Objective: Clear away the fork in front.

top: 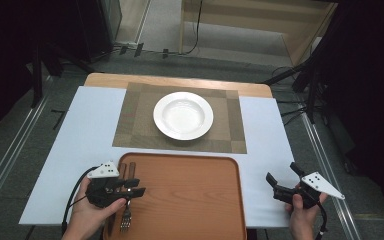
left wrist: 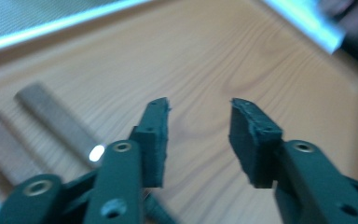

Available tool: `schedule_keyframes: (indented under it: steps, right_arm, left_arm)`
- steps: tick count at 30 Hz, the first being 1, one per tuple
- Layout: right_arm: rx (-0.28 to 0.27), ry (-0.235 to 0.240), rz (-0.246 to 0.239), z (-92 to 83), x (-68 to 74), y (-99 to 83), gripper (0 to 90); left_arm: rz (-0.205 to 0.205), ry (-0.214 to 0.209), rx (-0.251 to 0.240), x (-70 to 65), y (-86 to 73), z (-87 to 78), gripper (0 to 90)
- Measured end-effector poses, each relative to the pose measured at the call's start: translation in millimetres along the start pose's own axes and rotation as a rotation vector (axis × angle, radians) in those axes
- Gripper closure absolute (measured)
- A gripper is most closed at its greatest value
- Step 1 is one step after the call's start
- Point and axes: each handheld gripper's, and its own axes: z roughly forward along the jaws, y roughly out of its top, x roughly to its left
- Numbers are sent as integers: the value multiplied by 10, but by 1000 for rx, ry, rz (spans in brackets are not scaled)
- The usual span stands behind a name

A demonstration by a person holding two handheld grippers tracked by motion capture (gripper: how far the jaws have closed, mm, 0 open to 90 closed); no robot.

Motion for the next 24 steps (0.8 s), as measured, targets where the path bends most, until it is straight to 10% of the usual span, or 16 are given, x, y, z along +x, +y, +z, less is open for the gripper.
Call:
schedule_keyframes:
  steps: [16, 24]
  right_arm:
    - [8, 6, -8, 11, 12, 1, 0]
    - [11, 11, -7, 13, 14, 0, 0]
  left_arm:
    - [10, -29, -122, 81, 267, 14, 0]
    - [24, -5, -111, 116, 410, 103, 0]
